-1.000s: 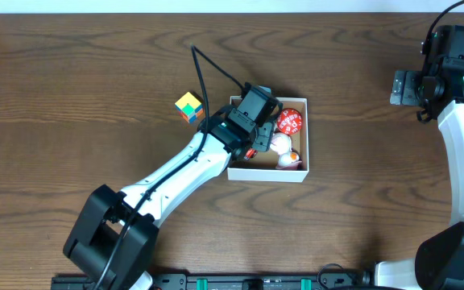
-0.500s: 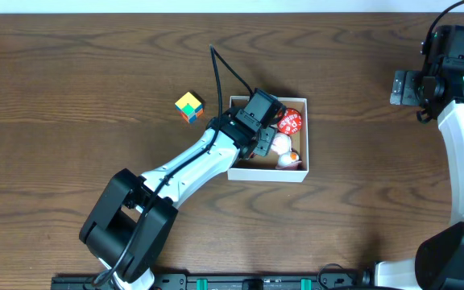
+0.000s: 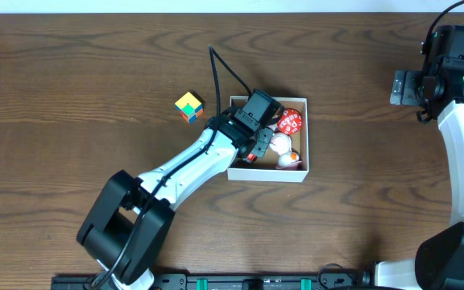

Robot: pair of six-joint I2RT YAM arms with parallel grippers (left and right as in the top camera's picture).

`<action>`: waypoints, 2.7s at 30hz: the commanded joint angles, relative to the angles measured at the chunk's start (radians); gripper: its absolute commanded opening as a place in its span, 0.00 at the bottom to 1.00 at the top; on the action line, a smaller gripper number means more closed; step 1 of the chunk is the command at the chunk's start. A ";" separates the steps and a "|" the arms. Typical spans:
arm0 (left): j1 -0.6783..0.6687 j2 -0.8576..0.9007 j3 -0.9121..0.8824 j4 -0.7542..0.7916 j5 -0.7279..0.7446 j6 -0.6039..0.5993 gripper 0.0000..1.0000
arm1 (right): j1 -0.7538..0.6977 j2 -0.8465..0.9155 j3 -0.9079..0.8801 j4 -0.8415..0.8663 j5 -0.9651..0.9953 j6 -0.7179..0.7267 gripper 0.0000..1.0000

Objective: Pack container
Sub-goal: 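Lower the truck into the box beside the ball and release, then lift the left gripper out of the box and back left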

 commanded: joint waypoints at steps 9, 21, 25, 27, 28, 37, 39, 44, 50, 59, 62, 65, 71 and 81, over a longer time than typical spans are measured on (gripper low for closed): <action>0.002 -0.134 0.013 -0.099 -0.001 -0.157 0.39 | -0.005 -0.002 0.011 -0.001 0.003 0.017 0.99; -0.034 -0.134 0.013 -0.104 -0.001 -0.175 0.39 | -0.005 -0.002 0.011 -0.001 0.003 0.017 0.99; -0.039 -0.126 0.013 -0.129 -0.002 -0.237 0.39 | -0.005 -0.002 0.011 -0.001 0.003 0.016 0.99; -0.039 -0.122 0.013 -0.148 -0.003 -0.248 0.38 | -0.005 -0.002 0.011 -0.001 0.003 0.017 0.99; -0.039 -0.118 0.013 -0.157 -0.013 -0.251 0.38 | -0.005 -0.002 0.011 -0.001 0.003 0.017 0.99; -0.039 -0.111 0.012 -0.167 -0.024 -0.264 0.49 | -0.005 -0.002 0.011 -0.001 0.003 0.016 0.99; -0.039 -0.111 0.012 -0.167 -0.024 -0.264 0.50 | -0.005 -0.002 0.011 -0.001 0.003 0.017 0.99; -0.039 -0.111 0.011 -0.166 -0.024 -0.264 0.56 | -0.005 -0.002 0.011 -0.001 0.003 0.017 0.99; -0.031 -0.113 0.012 -0.101 -0.073 -0.261 0.56 | -0.005 -0.002 0.011 -0.001 0.003 0.017 0.99; 0.037 -0.148 0.053 -0.042 -0.073 -0.248 0.56 | -0.005 -0.002 0.011 -0.001 0.003 0.017 0.99; 0.072 -0.158 0.053 -0.081 -0.087 -0.183 0.58 | -0.005 -0.002 0.011 -0.001 0.003 0.017 0.99; 0.117 -0.158 0.053 -0.123 -0.132 -0.180 0.61 | -0.005 -0.002 0.011 -0.001 0.003 0.017 0.99; 0.240 -0.158 0.053 -0.116 -0.223 -0.371 0.61 | -0.005 -0.002 0.011 -0.001 0.003 0.017 0.99; 0.346 -0.156 0.051 0.000 -0.222 -0.604 0.88 | -0.005 -0.002 0.011 -0.001 0.003 0.017 0.99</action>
